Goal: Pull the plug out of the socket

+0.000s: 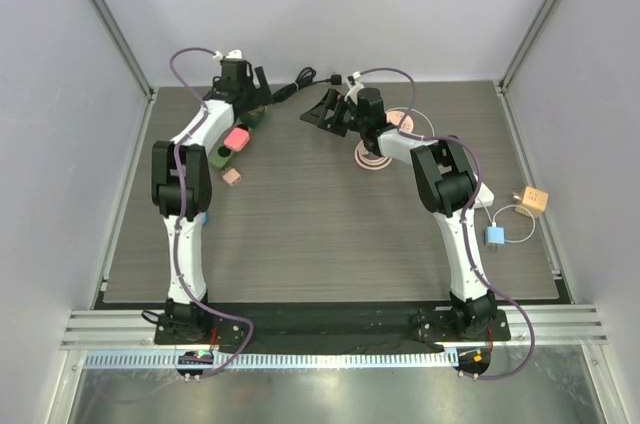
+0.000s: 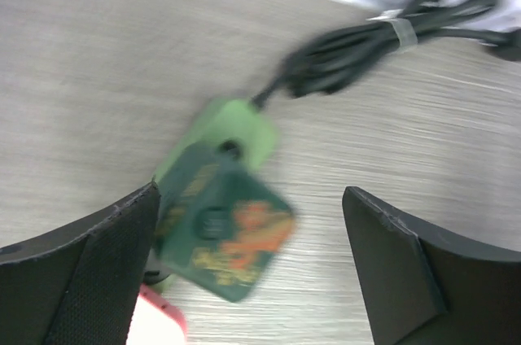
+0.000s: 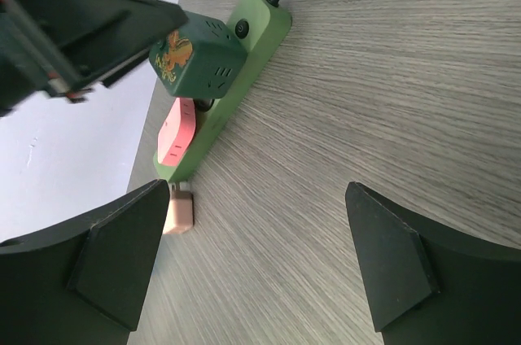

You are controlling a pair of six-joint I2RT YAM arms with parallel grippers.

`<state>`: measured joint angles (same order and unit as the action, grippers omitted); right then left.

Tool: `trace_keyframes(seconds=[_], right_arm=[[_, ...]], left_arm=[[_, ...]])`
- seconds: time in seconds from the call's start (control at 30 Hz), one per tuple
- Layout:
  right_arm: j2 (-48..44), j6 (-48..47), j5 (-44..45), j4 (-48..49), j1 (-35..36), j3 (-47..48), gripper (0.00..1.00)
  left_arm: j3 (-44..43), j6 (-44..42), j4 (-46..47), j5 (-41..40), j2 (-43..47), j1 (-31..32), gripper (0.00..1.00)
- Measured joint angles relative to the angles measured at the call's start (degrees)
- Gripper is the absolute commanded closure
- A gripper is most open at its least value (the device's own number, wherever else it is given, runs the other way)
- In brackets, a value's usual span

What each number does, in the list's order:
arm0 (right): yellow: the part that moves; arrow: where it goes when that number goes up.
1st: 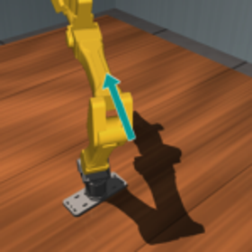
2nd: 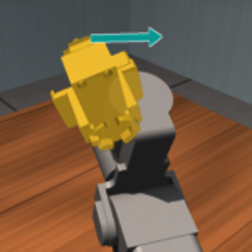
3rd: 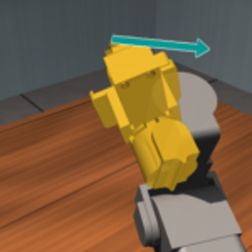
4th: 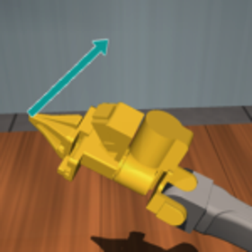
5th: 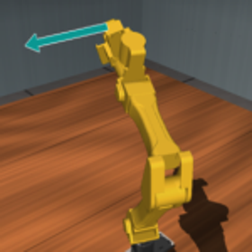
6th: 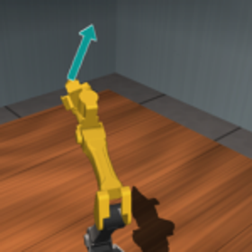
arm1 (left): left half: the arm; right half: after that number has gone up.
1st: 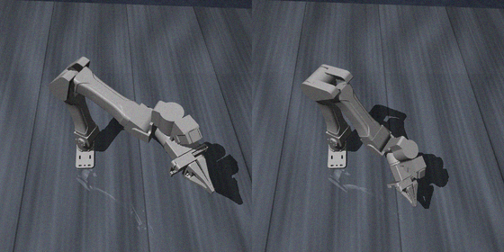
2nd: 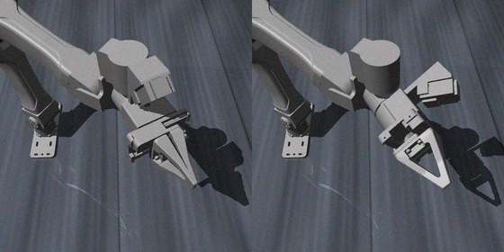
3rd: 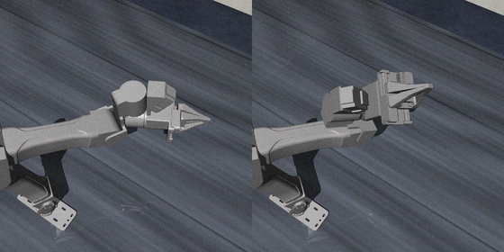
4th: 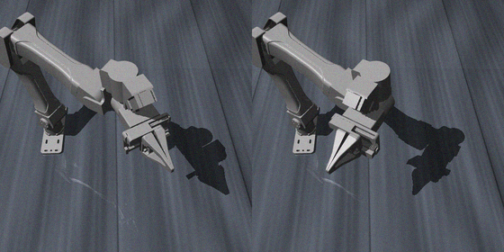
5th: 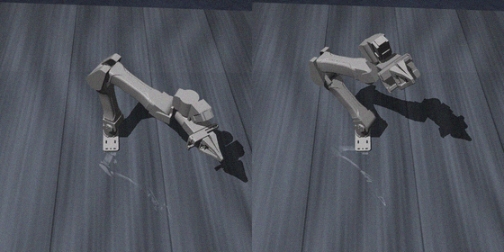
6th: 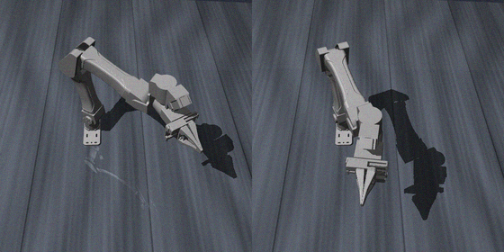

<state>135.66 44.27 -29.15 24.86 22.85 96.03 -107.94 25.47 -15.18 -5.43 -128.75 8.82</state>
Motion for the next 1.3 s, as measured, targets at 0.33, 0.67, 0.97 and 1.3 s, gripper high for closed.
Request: trace_keyframes(seconds=[0.33, 0.67, 0.97, 1.3], right_arm=[[0.5, -0.2, -0.35, -1.36, 0.52, 1.29, 0.05], [1.03, -0.22, -0.83, -2.49, 1.38, 2.29, 0.05], [2.93, -0.42, -1.05, -3.98, 2.49, 5.2, 0.05], [5.16, -1.14, -0.92, -7.26, 4.46, 8.24, 0.06]], left_arm=[[11.15, -8.59, -3.04, -5.66, 13.73, 2.01, 0.09], [10.27, -15.8, -8.87, -13.09, 10.16, 5.05, 0.17], [7.96, -19.65, -15.98, -15.74, 6.12, 6.27, 0.24], [3.96, -21.18, -18.6, -18.88, 1.62, 6.16, 0.58]])
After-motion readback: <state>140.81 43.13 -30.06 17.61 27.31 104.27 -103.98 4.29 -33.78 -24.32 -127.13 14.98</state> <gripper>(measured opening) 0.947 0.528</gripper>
